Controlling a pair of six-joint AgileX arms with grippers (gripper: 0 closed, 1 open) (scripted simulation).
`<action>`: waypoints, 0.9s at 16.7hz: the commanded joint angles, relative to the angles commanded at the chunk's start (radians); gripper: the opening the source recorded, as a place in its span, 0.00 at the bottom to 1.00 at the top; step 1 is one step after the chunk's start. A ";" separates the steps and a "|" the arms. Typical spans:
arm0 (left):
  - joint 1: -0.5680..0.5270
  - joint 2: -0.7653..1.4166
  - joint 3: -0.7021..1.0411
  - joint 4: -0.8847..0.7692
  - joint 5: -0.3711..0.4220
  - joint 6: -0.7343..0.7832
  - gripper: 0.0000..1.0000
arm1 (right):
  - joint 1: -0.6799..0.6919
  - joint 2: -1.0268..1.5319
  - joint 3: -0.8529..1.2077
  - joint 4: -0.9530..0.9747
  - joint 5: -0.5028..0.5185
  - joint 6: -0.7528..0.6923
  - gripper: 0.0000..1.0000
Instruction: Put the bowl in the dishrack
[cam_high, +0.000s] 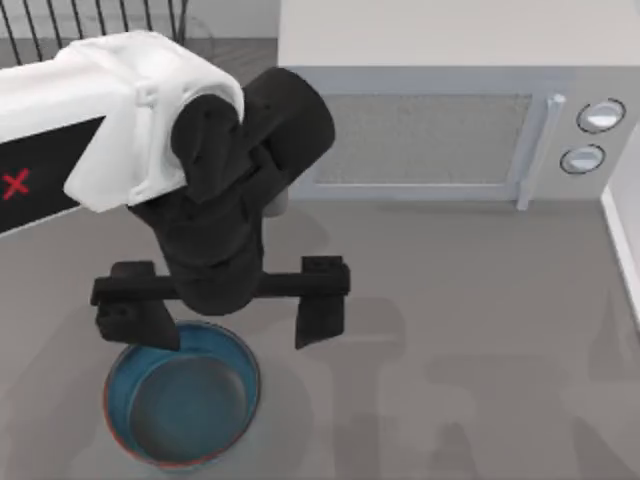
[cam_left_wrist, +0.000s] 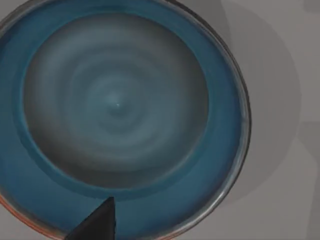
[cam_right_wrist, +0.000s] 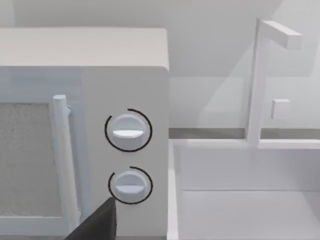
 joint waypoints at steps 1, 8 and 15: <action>-0.016 0.032 0.030 -0.022 0.000 -0.015 1.00 | 0.000 0.000 0.000 0.000 0.000 0.000 1.00; -0.031 0.065 0.064 -0.046 0.001 -0.032 1.00 | 0.000 0.000 0.000 0.000 0.000 0.000 1.00; -0.032 0.134 -0.083 0.176 0.001 -0.029 1.00 | 0.000 0.000 0.000 0.000 0.000 0.000 1.00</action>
